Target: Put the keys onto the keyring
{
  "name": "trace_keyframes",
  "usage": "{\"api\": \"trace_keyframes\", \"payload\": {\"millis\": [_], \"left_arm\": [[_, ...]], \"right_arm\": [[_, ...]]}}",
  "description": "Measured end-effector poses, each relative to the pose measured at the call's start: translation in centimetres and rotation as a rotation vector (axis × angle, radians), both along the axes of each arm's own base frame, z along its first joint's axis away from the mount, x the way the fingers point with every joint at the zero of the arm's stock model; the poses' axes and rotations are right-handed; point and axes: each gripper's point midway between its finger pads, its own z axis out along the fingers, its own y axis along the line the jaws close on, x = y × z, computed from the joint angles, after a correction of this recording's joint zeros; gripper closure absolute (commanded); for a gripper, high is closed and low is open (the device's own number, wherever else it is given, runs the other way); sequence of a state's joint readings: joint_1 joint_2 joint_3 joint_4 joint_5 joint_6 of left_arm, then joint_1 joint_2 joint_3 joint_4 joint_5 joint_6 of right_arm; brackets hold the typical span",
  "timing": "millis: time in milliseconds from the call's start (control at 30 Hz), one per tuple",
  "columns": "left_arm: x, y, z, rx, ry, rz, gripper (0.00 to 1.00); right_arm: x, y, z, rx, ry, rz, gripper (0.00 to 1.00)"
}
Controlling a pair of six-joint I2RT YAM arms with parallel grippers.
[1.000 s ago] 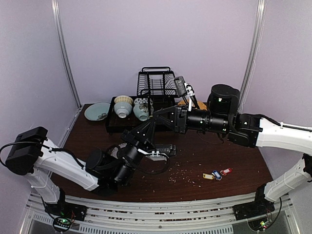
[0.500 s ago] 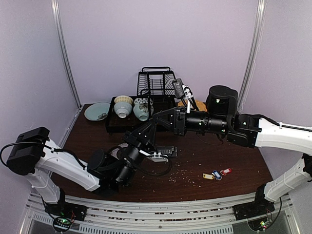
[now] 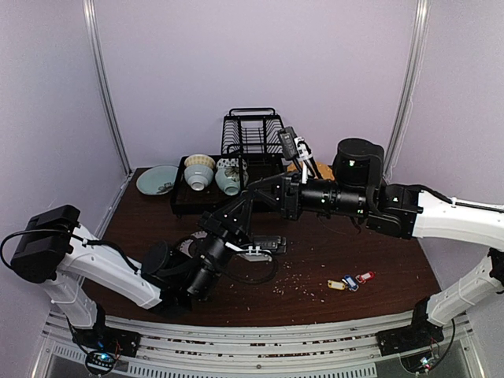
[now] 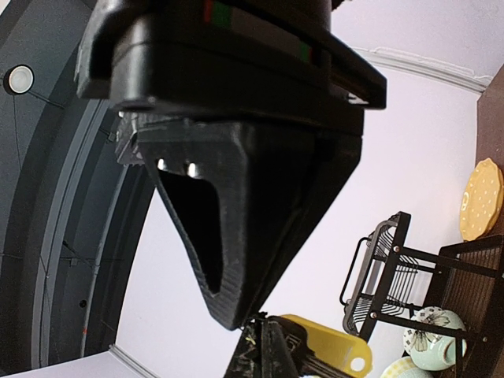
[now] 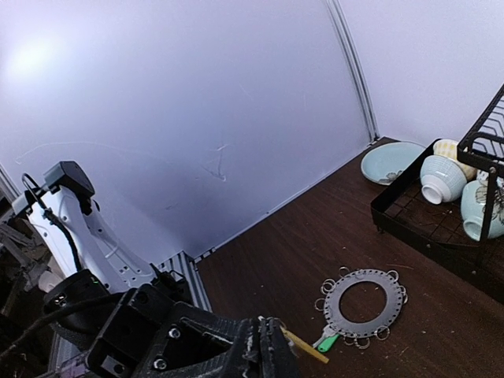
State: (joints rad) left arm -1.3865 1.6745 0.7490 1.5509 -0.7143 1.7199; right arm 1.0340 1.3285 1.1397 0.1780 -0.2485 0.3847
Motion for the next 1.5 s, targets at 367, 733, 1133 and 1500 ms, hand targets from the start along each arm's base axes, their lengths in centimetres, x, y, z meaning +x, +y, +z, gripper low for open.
{"api": "trace_keyframes", "payload": {"millis": [367,733,1133,1500], "left_arm": [[0.0,0.0,0.1,-0.003,0.000,-0.001,1.00],[-0.2,-0.3,0.0,-0.017,0.005,-0.028,0.63],[-1.0,3.3,1.6,-0.310,0.201,-0.232,0.44],[-1.1,3.6,8.6,-0.517,0.736,-0.893,0.65]], "right_arm": [[0.1,-0.3,-0.2,-0.001,-0.012,-0.003,1.00],[0.5,-1.1,0.3,0.051,-0.022,-0.009,1.00],[1.0,-1.8,0.0,0.074,-0.058,0.026,1.00],[-1.4,-1.7,2.2,0.151,-0.158,0.156,1.00]]}}
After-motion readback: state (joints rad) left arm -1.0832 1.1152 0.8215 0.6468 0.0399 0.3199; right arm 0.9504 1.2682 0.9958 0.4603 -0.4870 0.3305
